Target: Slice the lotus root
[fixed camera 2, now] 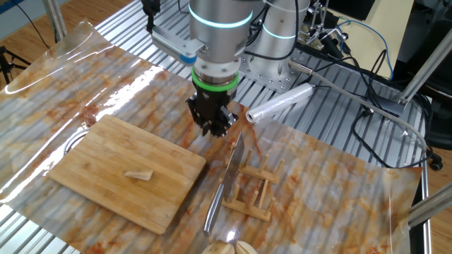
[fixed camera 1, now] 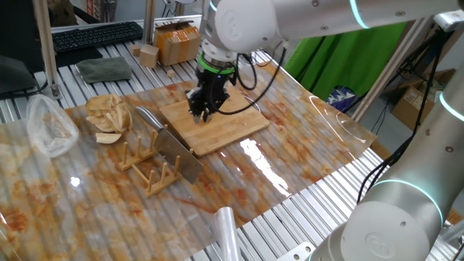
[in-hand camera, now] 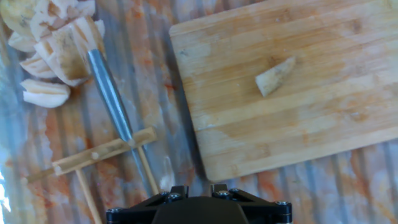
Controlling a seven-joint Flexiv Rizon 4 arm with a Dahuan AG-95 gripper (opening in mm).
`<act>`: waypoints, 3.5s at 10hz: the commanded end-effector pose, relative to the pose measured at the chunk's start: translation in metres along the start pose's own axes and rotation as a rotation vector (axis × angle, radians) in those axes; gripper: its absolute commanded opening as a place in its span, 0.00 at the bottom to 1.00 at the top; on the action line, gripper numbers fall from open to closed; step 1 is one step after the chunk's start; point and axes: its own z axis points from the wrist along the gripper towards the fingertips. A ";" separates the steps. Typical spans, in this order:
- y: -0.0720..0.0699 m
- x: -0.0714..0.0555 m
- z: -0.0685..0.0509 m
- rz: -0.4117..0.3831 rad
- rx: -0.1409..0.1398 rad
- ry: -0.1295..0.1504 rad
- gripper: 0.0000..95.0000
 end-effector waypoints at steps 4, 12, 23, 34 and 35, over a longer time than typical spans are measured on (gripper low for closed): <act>0.026 -0.005 0.011 0.010 -0.011 -0.001 0.40; 0.045 -0.008 0.035 -0.146 -0.009 -0.004 0.40; 0.055 -0.015 0.062 -0.147 -0.014 0.001 0.40; 0.057 -0.015 0.061 -0.128 -0.008 0.001 0.40; 0.057 -0.015 0.061 -0.121 -0.006 0.001 0.40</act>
